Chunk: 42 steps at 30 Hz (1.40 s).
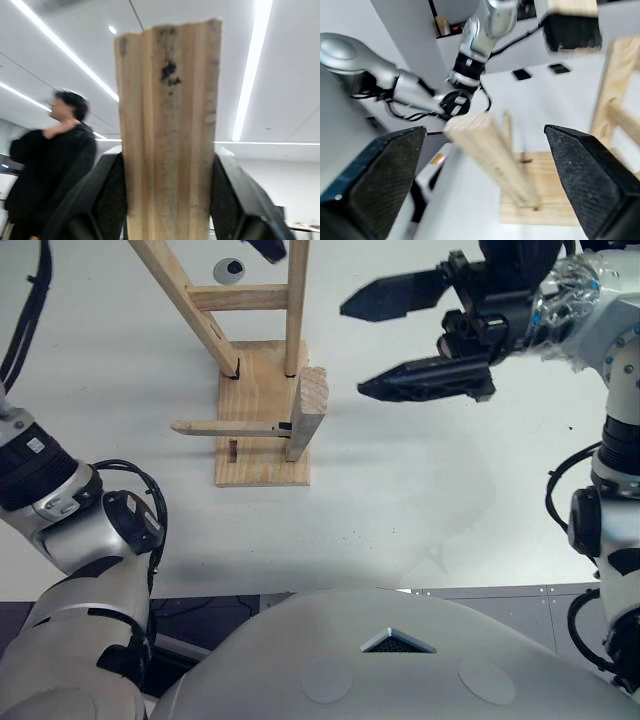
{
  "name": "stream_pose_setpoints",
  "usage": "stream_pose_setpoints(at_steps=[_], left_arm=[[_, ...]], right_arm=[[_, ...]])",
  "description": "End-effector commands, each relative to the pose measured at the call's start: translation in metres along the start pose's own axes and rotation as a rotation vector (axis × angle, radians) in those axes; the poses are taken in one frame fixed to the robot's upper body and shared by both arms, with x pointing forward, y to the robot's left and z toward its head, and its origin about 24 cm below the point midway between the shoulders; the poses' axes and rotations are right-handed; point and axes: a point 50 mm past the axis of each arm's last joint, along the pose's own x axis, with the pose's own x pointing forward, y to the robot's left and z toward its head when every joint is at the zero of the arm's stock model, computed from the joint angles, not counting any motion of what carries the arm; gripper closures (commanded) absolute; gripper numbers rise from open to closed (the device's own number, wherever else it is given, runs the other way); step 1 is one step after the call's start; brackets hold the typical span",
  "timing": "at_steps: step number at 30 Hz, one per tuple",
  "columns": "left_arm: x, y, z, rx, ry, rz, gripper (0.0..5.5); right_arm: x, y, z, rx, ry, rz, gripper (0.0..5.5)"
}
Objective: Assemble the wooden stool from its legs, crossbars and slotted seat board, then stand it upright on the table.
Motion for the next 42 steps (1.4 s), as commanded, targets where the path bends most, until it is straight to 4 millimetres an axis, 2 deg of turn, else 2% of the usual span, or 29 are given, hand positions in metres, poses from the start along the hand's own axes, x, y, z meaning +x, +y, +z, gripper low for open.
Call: stream_pose_setpoints(at_steps=[1, 5, 11, 16, 20, 24, 26, 32, 36, 39, 42], left_arm=[[-0.021, -0.002, 0.004, 0.087, 0.066, 0.069, 3.49], [-0.045, -0.001, 0.004, 0.132, 0.077, 0.165, 3.49], [-0.089, -0.001, 0.005, 0.191, 0.123, 0.332, 3.49], [-0.114, 0.005, 0.001, 0.204, 0.194, 0.425, 3.49], [-0.133, 0.007, -0.013, 0.232, 0.28, 0.481, 3.49], [-0.144, 0.015, -0.026, 0.231, 0.286, 0.512, 3.49], [-0.147, 0.017, -0.042, 0.19, 0.289, 0.508, 3.49], [-0.148, 0.011, -0.073, 0.076, 0.265, 0.476, 3.49], [-0.145, 0.006, -0.082, 0.037, 0.248, 0.455, 3.49], [-0.151, 0.003, -0.097, -0.013, 0.281, 0.462, 3.49], [-0.158, -0.003, -0.1, -0.07, 0.316, 0.452, 3.49]], right_arm=[[-0.004, 0.011, -0.003, 0.087, 0.012, 0.062, 1.19], [0.015, 0.01, -0.017, 0.133, 0.014, 0.044, 1.19], [0.043, 0.008, -0.038, 0.098, 0.009, -0.102, 1.19], [0.054, 0.003, -0.045, 0.117, -0.071, -0.202, 1.19], [0.058, 0.002, -0.046, 0.149, -0.126, -0.249, 1.85], [0.055, 0.004, -0.047, 0.155, -0.134, -0.261, 2.53], [0.047, 0.003, -0.047, 0.135, -0.107, -0.266, 2.73], [0.016, -0.005, -0.044, 0.059, 0.026, -0.307, 3.03], [0.007, -0.012, -0.048, 0.028, 0.073, -0.351, 3.19], [0.005, -0.017, -0.057, 0.032, 0.101, -0.372, 3.25], [0.003, -0.02, -0.06, 0.034, 0.119, -0.379, 3.29]])
